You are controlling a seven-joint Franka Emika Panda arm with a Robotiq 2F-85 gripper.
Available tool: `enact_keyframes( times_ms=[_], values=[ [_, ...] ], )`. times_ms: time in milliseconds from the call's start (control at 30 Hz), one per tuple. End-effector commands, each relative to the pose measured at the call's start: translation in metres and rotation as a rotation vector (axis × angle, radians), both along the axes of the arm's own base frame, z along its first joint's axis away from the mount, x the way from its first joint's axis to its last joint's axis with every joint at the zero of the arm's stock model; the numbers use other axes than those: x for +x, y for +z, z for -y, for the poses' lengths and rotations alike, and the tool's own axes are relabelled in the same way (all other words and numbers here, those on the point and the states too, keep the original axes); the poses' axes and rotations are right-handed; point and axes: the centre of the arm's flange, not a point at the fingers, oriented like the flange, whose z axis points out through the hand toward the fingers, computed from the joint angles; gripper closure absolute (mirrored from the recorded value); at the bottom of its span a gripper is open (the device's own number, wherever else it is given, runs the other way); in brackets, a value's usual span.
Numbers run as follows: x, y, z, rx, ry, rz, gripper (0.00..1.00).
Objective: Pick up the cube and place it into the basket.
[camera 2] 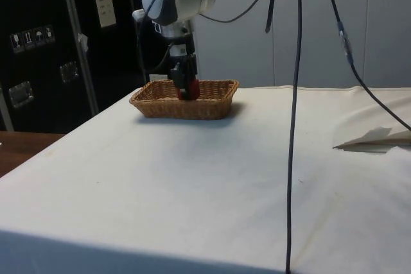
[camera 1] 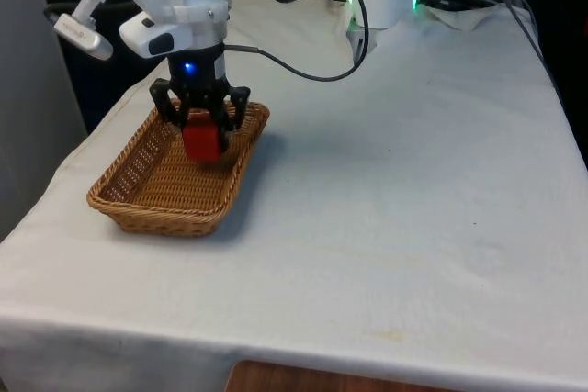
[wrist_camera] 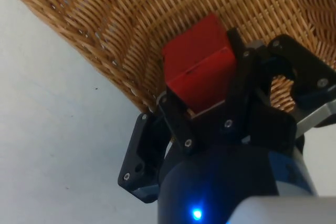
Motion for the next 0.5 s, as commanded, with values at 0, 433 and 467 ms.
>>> enact_keyframes(
  times_ms=[0,433,467],
  values=[
    [0.0,-0.001,0.002,0.001,0.0,0.0,0.99],
    [-0.003,-0.002,0.021,-0.004,-0.004,-0.002,0.99],
    [-0.003,-0.003,0.024,-0.005,-0.006,0.0,0.99]
  ],
)
